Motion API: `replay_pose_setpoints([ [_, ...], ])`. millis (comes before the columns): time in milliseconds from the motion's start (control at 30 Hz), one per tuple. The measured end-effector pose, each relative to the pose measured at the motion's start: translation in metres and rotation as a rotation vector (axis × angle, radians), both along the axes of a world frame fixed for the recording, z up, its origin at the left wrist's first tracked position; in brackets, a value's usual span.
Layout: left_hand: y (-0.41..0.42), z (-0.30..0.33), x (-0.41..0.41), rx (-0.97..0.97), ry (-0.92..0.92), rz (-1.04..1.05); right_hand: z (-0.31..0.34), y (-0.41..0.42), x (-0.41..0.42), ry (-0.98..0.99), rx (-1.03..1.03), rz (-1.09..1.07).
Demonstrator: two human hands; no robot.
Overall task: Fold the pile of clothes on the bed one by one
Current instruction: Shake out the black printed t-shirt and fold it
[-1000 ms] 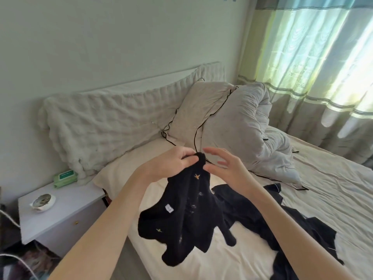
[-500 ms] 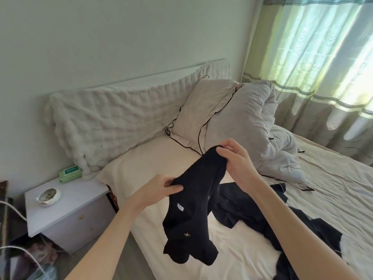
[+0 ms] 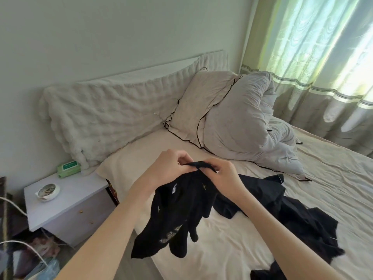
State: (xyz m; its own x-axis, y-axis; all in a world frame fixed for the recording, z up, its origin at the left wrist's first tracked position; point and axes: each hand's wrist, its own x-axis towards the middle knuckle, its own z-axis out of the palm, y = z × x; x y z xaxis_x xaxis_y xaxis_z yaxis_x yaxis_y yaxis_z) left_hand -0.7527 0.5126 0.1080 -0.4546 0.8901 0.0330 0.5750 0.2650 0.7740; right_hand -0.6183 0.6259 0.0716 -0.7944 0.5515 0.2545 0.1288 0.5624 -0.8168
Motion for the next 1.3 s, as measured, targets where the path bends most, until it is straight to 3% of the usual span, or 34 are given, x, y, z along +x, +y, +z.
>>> replay_pose_setpoints([
  [100,-0.011,-0.019,-0.006,-0.147,0.001,-0.071,0.007,0.009,0.010,0.044,-0.262,0.007],
  [200,-0.029,-0.046,-0.017,-0.234,0.149,0.009,0.010,0.020,0.020,0.046,-0.545,-0.071],
  [233,-0.035,-0.052,-0.022,-0.228,0.164,0.037,0.010,0.024,0.022,0.021,-0.524,-0.107],
  [333,-0.046,-0.058,-0.035,-0.191,0.196,0.130,0.004,0.031,0.029,-0.193,-0.153,-0.153],
  [400,-0.049,-0.057,-0.041,-0.166,0.240,0.195,-0.002,0.031,0.032,-0.255,-0.034,-0.176],
  [533,-0.060,-0.063,-0.038,-0.133,0.106,0.261,-0.015,0.036,0.047,-0.199,-0.055,-0.214],
  [733,-0.085,-0.072,-0.007,-0.190,-0.190,0.136,-0.023,0.033,0.093,-0.284,-0.034,-0.150],
  [933,-0.116,-0.069,0.020,-0.278,-0.478,-0.107,-0.032,0.017,0.140,-0.298,-0.127,-0.063],
  [1033,-0.118,-0.063,0.014,-0.299,-0.436,-0.126,-0.023,0.020,0.153,-0.362,-0.330,0.003],
  [1167,-0.110,-0.055,0.010,-0.164,-0.355,-0.087,-0.003,0.040,0.168,-0.449,-0.646,0.283],
  [1300,-0.101,-0.074,0.007,-0.094,-0.260,0.104,0.001,0.059,0.154,-0.370,-0.621,0.240],
])
